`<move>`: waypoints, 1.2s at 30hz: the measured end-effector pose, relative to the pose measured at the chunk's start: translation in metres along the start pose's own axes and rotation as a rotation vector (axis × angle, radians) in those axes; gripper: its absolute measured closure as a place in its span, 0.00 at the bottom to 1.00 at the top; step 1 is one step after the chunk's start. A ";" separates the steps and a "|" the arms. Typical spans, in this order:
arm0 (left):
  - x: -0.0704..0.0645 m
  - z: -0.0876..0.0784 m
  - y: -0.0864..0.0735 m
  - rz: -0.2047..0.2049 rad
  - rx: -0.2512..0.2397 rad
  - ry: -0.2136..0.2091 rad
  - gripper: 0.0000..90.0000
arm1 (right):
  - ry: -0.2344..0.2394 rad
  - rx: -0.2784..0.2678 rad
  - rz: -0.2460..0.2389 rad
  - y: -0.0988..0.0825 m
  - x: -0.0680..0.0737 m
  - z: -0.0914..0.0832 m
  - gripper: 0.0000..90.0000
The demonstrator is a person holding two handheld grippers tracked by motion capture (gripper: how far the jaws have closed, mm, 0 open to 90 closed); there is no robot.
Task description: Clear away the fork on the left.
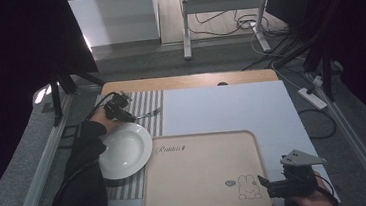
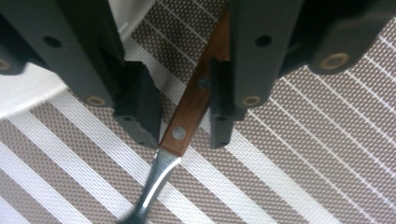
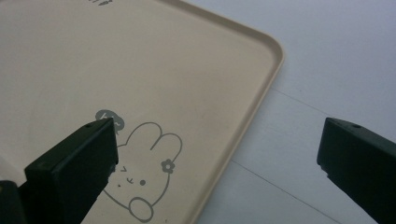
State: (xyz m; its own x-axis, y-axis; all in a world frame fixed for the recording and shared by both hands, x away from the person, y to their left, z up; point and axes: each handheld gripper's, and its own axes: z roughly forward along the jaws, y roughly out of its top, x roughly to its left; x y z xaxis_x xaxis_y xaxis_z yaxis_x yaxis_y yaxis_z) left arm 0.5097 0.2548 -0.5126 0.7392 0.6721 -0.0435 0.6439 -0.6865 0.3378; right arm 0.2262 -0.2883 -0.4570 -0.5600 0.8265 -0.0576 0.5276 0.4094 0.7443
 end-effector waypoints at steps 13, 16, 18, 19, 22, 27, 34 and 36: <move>0.015 -0.011 -0.007 -0.073 -0.024 0.018 0.87 | 0.001 -0.001 0.004 0.000 0.000 0.000 0.00; 0.020 -0.021 -0.011 -0.091 -0.031 0.044 0.87 | 0.000 0.001 0.006 0.000 -0.001 0.000 0.00; 0.024 -0.028 -0.014 -0.106 -0.041 0.058 0.87 | 0.000 0.001 0.006 0.000 -0.001 0.000 0.00; 0.025 -0.031 -0.016 -0.112 -0.045 0.060 0.87 | 0.000 0.001 0.006 0.000 -0.001 0.000 0.00; 0.028 -0.041 -0.021 -0.128 -0.059 0.068 0.87 | 0.000 -0.001 0.006 0.000 0.000 0.000 0.00; 0.025 -0.053 -0.030 -0.149 -0.072 0.057 0.87 | -0.004 -0.005 0.010 0.000 -0.001 -0.001 0.00; 0.009 -0.064 -0.042 -0.166 -0.095 0.032 0.87 | -0.004 -0.007 0.011 0.000 -0.001 -0.001 0.00; 0.005 -0.065 -0.046 -0.163 -0.096 0.030 0.87 | -0.006 -0.006 0.010 0.000 -0.001 -0.001 0.00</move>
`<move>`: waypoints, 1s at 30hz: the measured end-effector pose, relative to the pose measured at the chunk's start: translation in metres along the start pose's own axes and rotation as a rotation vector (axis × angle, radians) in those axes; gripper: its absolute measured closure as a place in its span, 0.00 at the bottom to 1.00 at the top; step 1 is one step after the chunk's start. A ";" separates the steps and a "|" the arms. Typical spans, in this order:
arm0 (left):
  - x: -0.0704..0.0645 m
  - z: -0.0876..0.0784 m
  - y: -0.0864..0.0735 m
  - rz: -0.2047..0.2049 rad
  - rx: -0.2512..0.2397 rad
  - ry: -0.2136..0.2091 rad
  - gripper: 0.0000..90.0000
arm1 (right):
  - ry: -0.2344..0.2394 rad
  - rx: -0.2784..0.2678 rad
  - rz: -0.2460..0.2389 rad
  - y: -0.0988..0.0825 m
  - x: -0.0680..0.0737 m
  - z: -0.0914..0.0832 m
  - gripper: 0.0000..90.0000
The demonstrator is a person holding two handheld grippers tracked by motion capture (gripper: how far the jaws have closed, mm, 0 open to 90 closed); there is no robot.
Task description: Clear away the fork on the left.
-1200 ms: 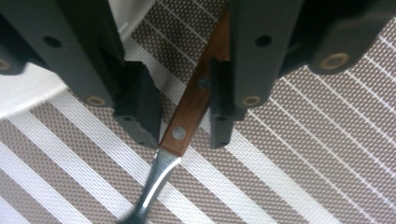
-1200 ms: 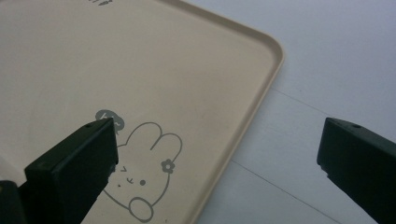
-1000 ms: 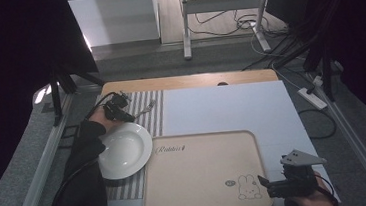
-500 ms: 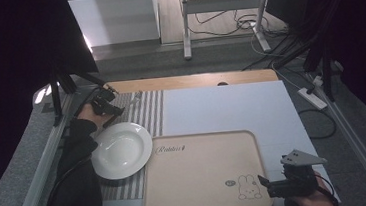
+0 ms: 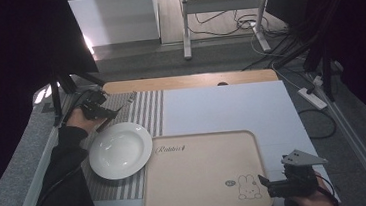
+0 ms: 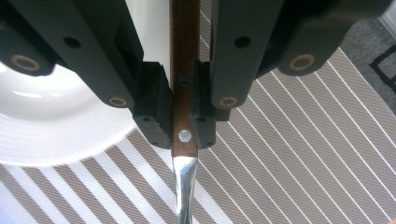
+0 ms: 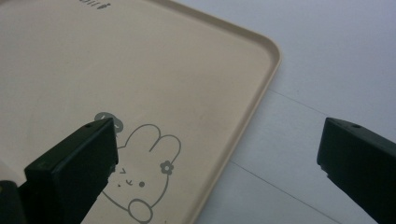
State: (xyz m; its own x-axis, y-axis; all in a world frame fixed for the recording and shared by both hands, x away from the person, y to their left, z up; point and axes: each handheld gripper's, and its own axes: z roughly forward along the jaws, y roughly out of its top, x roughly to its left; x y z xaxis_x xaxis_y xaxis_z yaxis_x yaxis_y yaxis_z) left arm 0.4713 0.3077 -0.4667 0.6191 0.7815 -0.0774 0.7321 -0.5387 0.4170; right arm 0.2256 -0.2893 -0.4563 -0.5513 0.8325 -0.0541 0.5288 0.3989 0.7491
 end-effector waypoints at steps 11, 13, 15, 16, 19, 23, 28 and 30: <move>-0.025 -0.012 -0.027 -0.007 -0.012 -0.011 0.87 | 0.001 0.004 -0.005 0.000 0.001 0.001 0.00; -0.030 -0.011 -0.031 -0.009 -0.014 -0.012 0.87 | -0.002 0.005 -0.007 0.000 0.001 0.001 0.00; -0.034 -0.010 -0.036 -0.010 -0.021 -0.024 0.87 | -0.004 0.004 -0.008 0.000 0.001 0.001 0.00; -0.037 -0.010 -0.038 -0.011 -0.024 -0.028 0.87 | -0.003 0.005 -0.008 0.000 0.001 0.000 0.00; -0.043 -0.009 -0.043 -0.010 -0.030 -0.033 0.87 | -0.002 0.006 -0.010 0.000 0.001 0.001 0.00; -0.052 -0.008 -0.049 -0.009 -0.041 -0.042 0.87 | -0.001 0.007 -0.010 0.000 0.001 0.001 0.00; -0.064 -0.005 -0.054 -0.010 -0.047 -0.057 0.87 | -0.001 0.007 -0.013 0.000 0.002 0.001 0.00; -0.070 -0.003 -0.057 -0.015 -0.053 -0.061 0.87 | -0.002 0.006 -0.014 0.000 0.002 0.001 0.00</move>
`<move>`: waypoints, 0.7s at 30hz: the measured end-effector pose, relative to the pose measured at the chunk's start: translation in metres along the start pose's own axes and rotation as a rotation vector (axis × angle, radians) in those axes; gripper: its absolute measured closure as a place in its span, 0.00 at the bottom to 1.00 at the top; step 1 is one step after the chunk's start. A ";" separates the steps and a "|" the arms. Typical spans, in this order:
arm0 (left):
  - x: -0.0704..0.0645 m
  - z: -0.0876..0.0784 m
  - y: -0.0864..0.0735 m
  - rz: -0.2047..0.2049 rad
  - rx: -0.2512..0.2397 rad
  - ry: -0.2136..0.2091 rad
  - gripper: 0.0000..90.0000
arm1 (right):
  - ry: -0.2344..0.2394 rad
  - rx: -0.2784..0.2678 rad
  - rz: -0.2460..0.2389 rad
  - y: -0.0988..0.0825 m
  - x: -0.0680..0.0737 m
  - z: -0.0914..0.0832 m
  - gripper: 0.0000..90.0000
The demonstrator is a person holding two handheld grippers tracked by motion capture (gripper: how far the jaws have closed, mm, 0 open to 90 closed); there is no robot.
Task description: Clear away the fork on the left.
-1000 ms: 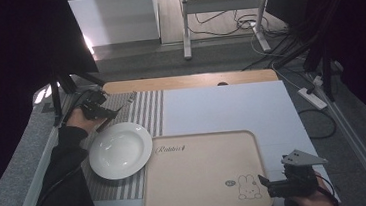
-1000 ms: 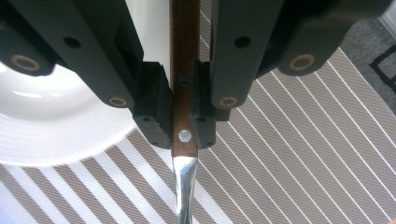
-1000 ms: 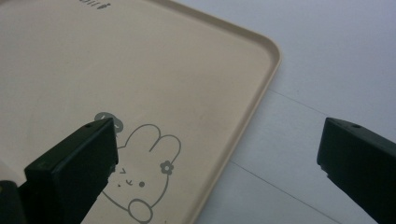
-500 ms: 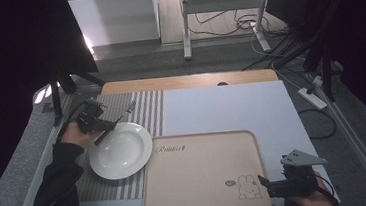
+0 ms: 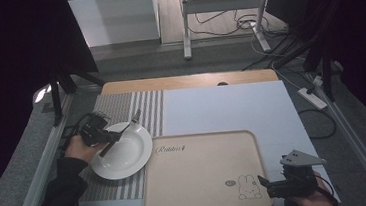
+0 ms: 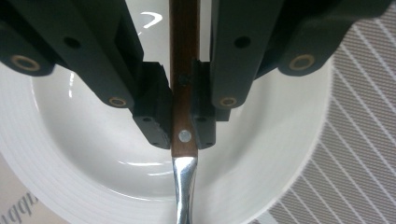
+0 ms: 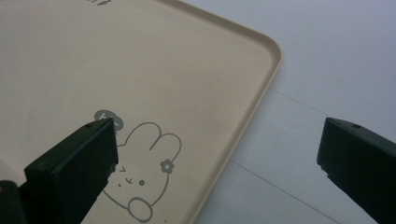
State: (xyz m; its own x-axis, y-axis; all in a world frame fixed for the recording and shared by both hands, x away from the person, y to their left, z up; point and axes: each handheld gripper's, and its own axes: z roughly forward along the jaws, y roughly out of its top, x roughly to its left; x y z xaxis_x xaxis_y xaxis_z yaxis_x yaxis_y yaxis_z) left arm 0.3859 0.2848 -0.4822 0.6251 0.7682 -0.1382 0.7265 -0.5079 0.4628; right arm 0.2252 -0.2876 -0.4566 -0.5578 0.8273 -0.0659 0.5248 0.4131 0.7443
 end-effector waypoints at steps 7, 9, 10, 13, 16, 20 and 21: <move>-0.023 0.001 -0.004 0.019 0.019 0.002 0.87 | 0.002 -0.001 -0.006 0.000 0.001 0.000 0.00; -0.030 0.000 -0.005 0.017 0.014 0.004 0.87 | 0.001 0.000 -0.010 0.000 0.001 0.000 0.00; -0.033 -0.001 -0.005 0.015 0.008 -0.004 0.87 | 0.001 0.001 -0.012 0.000 0.001 0.000 0.00; -0.045 -0.002 -0.007 0.012 0.005 -0.010 0.87 | 0.002 0.000 -0.017 0.000 0.001 0.000 0.00; -0.056 0.001 -0.008 0.016 0.014 -0.017 0.87 | 0.004 0.001 -0.018 0.000 0.002 0.000 0.00; -0.067 0.003 -0.010 0.016 0.018 -0.018 0.87 | 0.004 0.001 -0.020 0.000 0.002 0.000 0.00; -0.069 0.003 -0.010 0.015 0.017 -0.022 0.87 | 0.006 0.001 -0.020 0.000 0.002 0.000 0.00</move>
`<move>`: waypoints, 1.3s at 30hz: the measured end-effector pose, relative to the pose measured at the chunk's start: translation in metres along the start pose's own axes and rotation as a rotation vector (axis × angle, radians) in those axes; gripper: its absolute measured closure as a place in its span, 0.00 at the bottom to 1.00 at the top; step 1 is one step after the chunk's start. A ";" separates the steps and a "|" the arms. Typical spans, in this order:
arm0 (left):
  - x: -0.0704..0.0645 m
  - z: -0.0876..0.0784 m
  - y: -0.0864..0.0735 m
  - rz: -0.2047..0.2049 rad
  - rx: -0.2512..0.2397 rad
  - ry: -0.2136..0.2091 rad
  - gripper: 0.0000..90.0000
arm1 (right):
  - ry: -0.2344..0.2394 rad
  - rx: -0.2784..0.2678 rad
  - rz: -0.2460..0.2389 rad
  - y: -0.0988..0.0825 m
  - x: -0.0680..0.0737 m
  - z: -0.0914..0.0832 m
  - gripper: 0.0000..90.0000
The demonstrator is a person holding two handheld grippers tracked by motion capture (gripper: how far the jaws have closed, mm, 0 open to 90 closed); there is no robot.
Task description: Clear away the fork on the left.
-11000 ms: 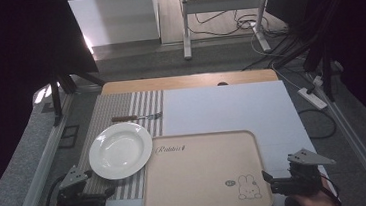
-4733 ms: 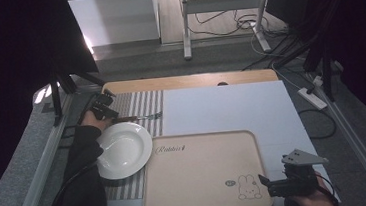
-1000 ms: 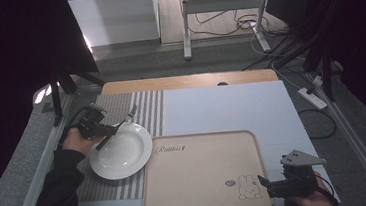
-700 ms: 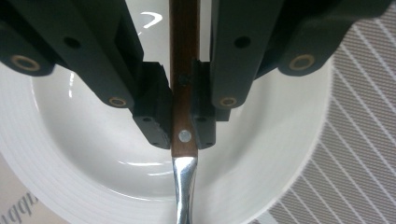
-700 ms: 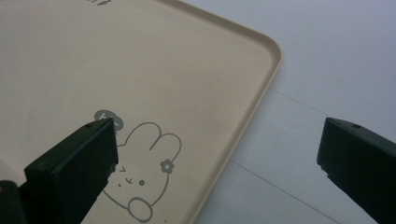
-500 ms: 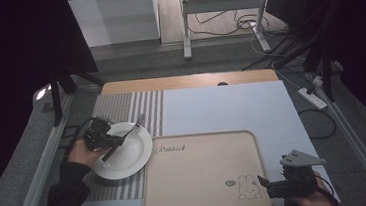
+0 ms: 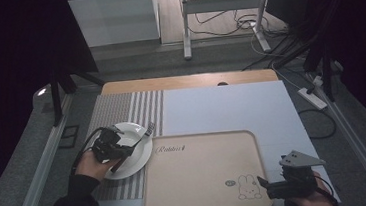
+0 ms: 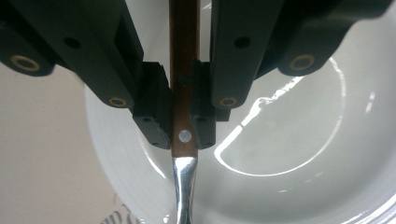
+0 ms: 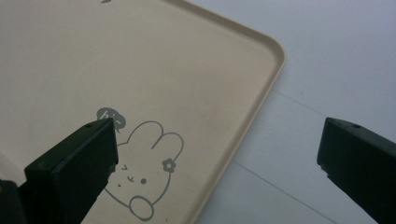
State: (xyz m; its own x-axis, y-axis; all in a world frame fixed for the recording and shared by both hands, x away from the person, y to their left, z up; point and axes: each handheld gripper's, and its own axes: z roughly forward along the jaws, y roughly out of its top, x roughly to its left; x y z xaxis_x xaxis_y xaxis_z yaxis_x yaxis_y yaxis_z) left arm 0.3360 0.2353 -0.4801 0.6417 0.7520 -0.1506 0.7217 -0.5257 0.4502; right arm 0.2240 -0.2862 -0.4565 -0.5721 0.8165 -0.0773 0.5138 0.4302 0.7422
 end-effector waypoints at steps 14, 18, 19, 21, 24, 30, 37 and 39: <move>-0.038 0.004 0.000 0.021 0.005 -0.020 0.87 | -0.003 0.002 -0.007 0.000 0.001 0.000 0.00; -0.049 0.007 0.002 0.023 0.007 -0.030 0.87 | -0.001 0.003 -0.011 0.000 0.001 0.000 0.00; -0.051 0.007 0.002 0.029 0.008 -0.029 0.87 | -0.002 0.004 -0.012 0.000 0.001 0.000 0.00; -0.056 0.008 0.004 0.029 0.009 -0.032 0.87 | -0.003 0.004 -0.012 0.000 0.001 0.001 0.00; -0.065 0.012 0.006 0.037 0.013 -0.040 0.87 | -0.003 0.005 -0.014 0.000 0.002 0.001 0.00; -0.085 0.023 0.011 0.058 0.027 -0.040 0.87 | -0.003 0.009 -0.020 0.001 0.002 0.001 0.00; -0.105 0.039 0.017 0.074 0.051 -0.053 0.87 | -0.002 0.012 -0.025 0.001 0.002 0.002 0.00; -0.111 0.044 0.019 0.085 0.057 -0.051 0.87 | -0.001 0.014 -0.027 0.001 0.003 0.002 0.00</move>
State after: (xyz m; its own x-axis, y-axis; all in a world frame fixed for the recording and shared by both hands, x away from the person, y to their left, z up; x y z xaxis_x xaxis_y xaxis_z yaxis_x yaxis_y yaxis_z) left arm 0.2900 0.1238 -0.4936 0.7124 0.6835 -0.1593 0.6771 -0.6095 0.4124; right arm 0.2241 -0.2831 -0.4574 -0.5853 0.8050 -0.0973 0.5070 0.4570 0.7308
